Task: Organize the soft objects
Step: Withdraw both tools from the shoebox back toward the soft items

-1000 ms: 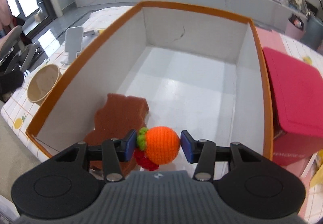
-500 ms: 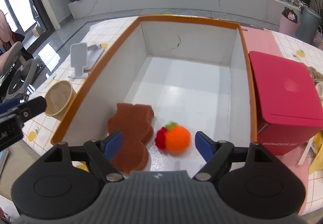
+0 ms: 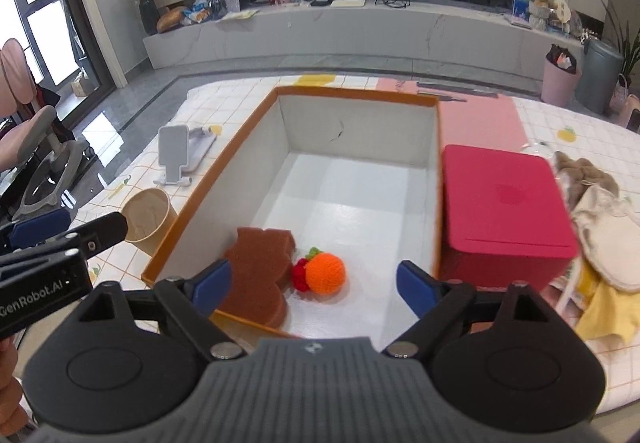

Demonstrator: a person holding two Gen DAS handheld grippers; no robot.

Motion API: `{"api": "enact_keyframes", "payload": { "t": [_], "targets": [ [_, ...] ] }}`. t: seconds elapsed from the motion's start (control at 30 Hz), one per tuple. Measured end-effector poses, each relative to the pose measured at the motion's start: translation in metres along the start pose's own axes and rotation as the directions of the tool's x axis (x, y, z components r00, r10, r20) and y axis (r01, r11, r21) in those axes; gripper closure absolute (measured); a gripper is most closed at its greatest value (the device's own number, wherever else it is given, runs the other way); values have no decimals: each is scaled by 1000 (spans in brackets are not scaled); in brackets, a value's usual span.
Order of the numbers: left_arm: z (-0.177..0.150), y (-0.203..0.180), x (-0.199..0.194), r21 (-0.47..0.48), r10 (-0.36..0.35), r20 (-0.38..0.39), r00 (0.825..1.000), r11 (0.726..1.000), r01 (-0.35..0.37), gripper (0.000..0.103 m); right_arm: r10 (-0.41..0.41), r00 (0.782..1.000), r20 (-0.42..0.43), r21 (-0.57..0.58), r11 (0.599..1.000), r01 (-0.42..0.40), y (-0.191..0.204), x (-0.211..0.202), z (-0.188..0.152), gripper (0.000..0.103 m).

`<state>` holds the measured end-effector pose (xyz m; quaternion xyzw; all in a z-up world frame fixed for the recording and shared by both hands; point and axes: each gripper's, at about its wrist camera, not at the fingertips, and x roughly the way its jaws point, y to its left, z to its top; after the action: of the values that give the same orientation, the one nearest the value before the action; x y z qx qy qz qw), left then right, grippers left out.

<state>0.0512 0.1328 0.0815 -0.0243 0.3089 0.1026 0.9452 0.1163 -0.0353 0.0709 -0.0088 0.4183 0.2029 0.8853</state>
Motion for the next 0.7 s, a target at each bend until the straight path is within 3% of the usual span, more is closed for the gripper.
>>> {"api": "enact_keyframes", "payload": {
  "t": [0.17,0.33,0.5,0.7],
  "targets": [
    [7,-19,-20,-11,-45,20,999,999,45,21,-1,999,32,25,1000,0,-26,-30,-14,11],
    [13,-61,-42,76,-82,69,994,994,77,19,-27,997,71,69,997,22,-68,-62,-27,11],
    [12,-103,-54,118,-149,96,984,983,138,19,-111,991,76,109,989,102,-119,-83,-42,11],
    [-8,-156,-46,179,-195,74,978,968,179,16,-194,981,26,163,969,187,-185,-90,-66,11]
  ]
}}
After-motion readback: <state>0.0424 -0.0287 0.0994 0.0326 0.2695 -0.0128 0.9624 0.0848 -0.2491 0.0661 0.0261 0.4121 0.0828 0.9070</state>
